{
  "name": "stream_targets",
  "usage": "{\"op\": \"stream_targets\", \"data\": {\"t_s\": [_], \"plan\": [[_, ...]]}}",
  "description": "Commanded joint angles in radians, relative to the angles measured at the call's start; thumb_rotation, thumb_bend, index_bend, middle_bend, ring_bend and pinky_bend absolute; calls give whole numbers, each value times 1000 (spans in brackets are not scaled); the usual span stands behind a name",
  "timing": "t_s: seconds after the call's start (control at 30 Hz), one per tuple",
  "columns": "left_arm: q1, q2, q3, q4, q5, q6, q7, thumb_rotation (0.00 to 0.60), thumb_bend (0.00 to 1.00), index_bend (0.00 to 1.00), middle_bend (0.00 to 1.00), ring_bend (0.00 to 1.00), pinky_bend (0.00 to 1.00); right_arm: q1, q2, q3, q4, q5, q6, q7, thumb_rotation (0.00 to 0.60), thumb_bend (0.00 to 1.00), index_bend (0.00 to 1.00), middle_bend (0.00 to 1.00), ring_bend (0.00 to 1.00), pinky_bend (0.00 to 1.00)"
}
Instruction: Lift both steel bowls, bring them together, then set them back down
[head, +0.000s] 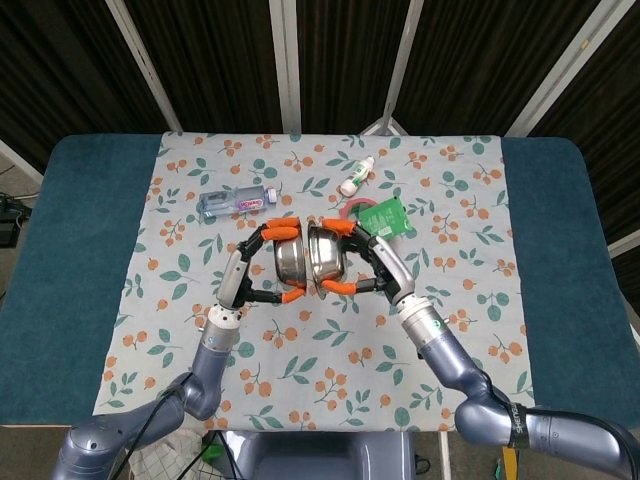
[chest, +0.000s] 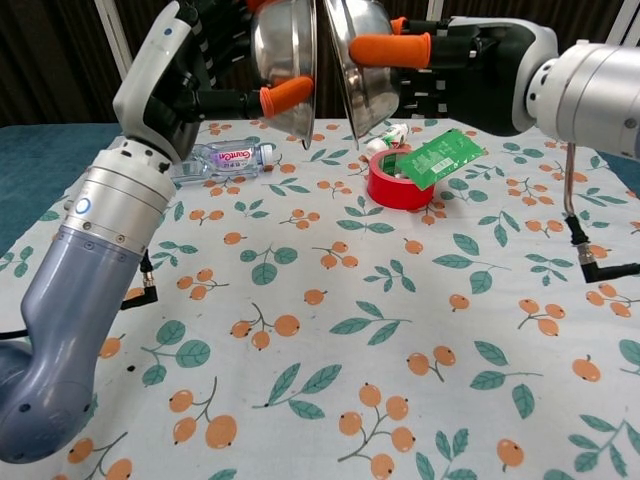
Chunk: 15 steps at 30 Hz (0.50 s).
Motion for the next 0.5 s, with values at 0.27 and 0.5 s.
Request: {"op": "stream_targets", "data": {"t_s": [0.27, 0.5], "plan": [[-15, -39, 6, 30, 5, 16, 1, 600, 5, 358, 245, 233, 455, 22, -30, -2, -34, 41, -1, -67, 600, 127, 360, 321, 394, 240], [-8, -23, -5, 38, 2, 51, -5, 600, 5, 358, 245, 233, 455, 3, -4, 18, -25, 61, 12, -71, 600, 127, 363, 322, 394, 240]]}}
